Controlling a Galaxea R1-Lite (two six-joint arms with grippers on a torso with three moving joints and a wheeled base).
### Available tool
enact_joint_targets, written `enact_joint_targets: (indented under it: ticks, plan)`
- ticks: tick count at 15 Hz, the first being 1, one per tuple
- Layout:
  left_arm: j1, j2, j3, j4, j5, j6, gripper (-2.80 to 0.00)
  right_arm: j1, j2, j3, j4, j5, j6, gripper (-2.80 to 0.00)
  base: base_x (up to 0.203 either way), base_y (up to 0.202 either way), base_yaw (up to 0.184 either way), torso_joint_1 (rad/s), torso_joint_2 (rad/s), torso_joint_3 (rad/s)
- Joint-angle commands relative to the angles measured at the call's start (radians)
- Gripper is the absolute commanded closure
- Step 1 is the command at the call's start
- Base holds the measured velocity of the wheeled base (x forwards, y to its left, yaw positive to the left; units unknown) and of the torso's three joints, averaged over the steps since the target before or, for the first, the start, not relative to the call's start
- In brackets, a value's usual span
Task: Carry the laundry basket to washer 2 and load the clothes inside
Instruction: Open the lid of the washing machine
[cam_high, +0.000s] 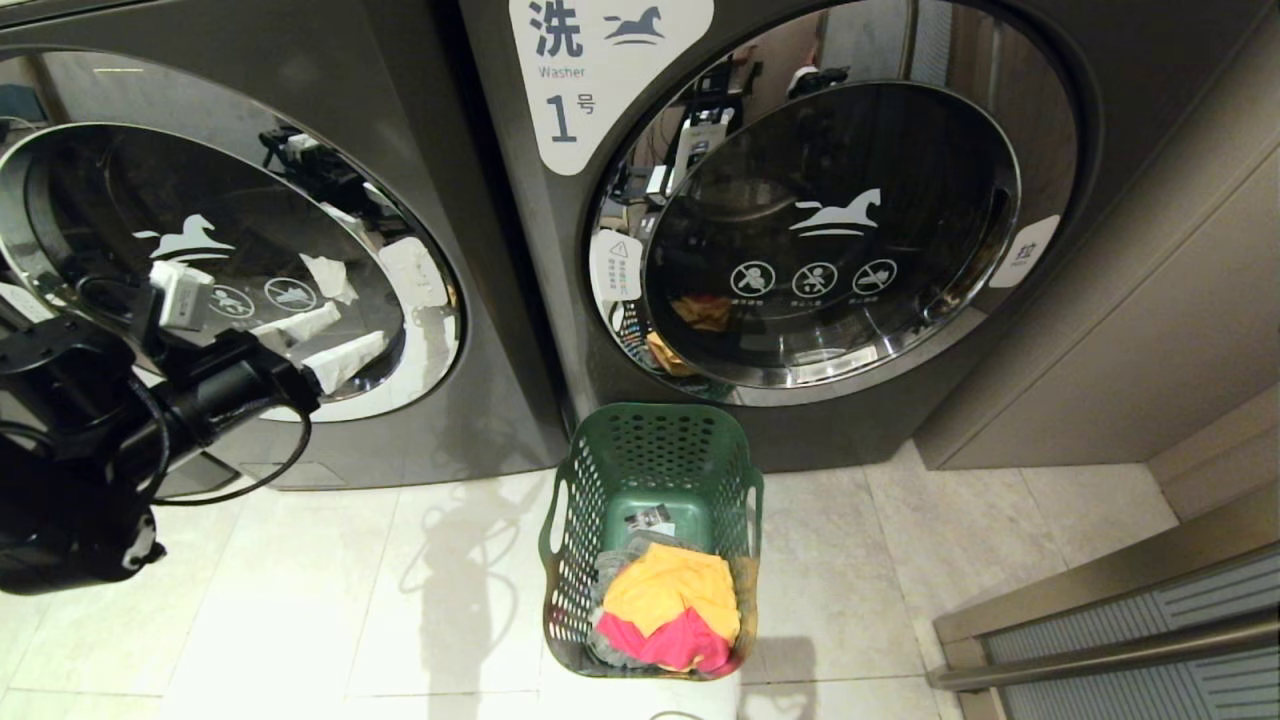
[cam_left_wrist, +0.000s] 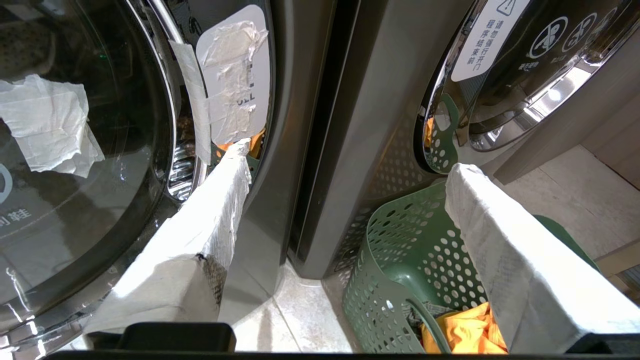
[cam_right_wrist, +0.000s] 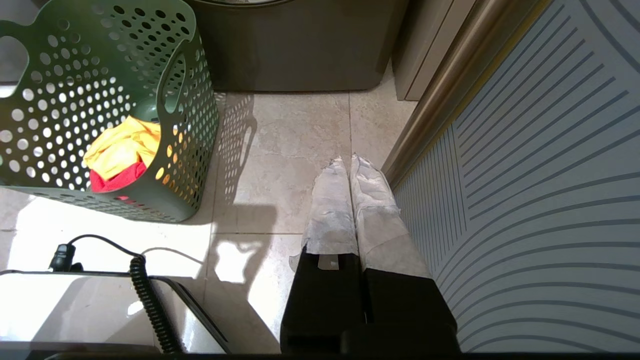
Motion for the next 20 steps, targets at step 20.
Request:
enact_joint_targets:
  ticks: [20]
  plan:
    - [0.027, -0.038, 0.054, -0.008, 0.019, -0.002, -2.80, 0.000, 0.001, 0.000, 0.001, 0.000, -0.001, 0.00, 0.000, 0.000, 0.000, 0.000, 0.00, 0.000]
